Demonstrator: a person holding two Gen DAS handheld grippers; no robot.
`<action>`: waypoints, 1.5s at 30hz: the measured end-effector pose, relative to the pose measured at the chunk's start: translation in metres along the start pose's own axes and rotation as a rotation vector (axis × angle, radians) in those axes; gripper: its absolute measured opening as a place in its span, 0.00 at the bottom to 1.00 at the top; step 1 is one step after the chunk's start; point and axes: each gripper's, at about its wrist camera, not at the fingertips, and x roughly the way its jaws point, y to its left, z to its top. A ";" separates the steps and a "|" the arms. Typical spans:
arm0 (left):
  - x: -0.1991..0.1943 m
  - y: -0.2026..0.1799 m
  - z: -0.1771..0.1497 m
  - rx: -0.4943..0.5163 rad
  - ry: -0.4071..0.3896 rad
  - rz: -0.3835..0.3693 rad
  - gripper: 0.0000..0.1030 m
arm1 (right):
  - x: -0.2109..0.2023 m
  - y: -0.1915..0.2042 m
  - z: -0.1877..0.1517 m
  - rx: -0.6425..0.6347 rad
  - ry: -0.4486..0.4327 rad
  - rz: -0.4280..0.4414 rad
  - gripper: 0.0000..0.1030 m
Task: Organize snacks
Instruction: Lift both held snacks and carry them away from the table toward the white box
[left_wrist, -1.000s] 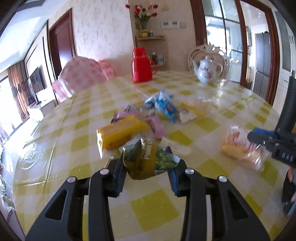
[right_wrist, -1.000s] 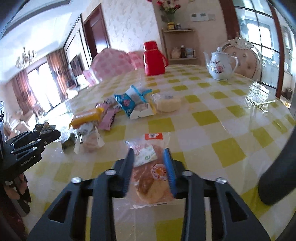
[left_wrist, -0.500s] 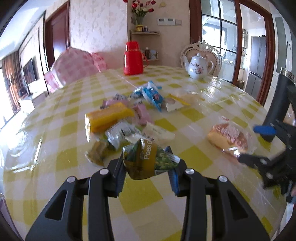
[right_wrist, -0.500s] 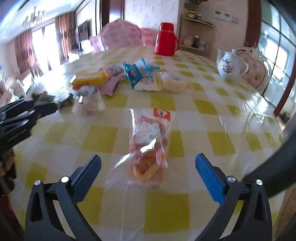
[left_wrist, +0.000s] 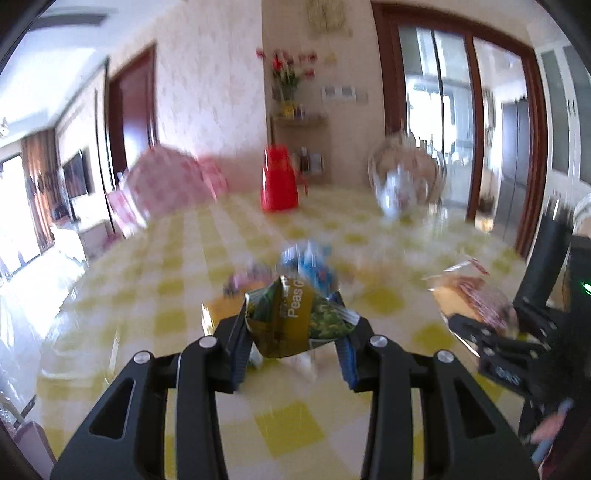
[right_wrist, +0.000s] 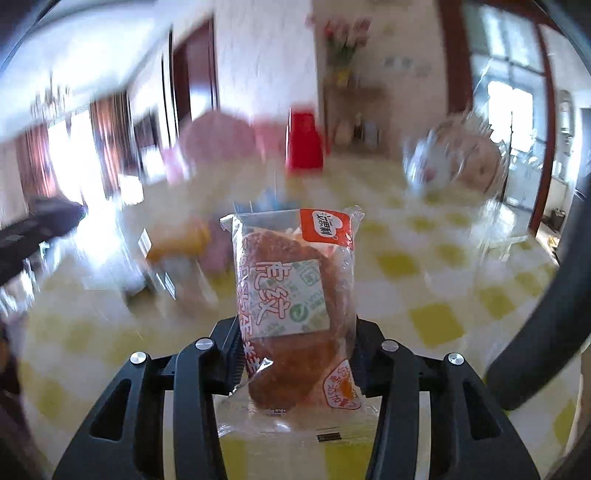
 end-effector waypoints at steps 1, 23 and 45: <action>-0.009 -0.001 0.008 -0.001 -0.034 0.006 0.38 | -0.016 0.004 0.006 0.001 -0.052 -0.005 0.44; -0.216 0.023 0.069 0.020 -0.420 0.131 0.39 | -0.230 0.105 0.047 -0.101 -0.564 0.077 0.44; -0.257 0.125 0.049 -0.094 -0.432 0.291 0.39 | -0.213 0.243 0.053 -0.302 -0.504 0.297 0.45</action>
